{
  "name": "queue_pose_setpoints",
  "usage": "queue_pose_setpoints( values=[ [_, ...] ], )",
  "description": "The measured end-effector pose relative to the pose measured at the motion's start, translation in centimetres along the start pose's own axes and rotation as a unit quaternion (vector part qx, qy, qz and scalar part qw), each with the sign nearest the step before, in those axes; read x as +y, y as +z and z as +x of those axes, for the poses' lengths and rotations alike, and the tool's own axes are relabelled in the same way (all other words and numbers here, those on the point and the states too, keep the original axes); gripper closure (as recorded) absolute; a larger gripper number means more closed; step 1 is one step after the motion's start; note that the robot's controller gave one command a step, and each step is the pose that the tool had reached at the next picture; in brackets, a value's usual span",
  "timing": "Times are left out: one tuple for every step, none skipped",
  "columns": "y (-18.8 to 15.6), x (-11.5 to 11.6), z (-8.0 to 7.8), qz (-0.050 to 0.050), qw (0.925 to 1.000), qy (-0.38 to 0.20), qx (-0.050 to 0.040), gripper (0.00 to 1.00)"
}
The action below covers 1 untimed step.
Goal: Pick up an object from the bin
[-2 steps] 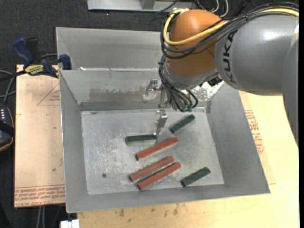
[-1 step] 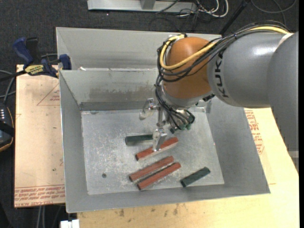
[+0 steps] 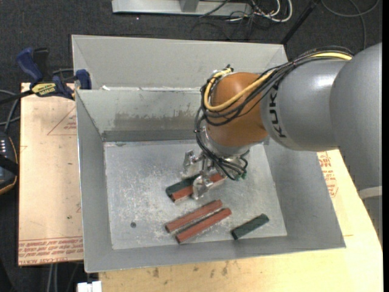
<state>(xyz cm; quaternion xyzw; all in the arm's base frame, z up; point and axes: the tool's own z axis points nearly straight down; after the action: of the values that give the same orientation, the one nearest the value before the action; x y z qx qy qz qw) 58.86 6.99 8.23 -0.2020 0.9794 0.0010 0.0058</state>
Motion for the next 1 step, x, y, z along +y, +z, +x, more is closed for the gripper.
queue_pose_setpoints(
  values=[
    [0.0, 0.0, 0.0, 0.0, 1.0, 0.0, 0.0, 1.0]
  ],
)
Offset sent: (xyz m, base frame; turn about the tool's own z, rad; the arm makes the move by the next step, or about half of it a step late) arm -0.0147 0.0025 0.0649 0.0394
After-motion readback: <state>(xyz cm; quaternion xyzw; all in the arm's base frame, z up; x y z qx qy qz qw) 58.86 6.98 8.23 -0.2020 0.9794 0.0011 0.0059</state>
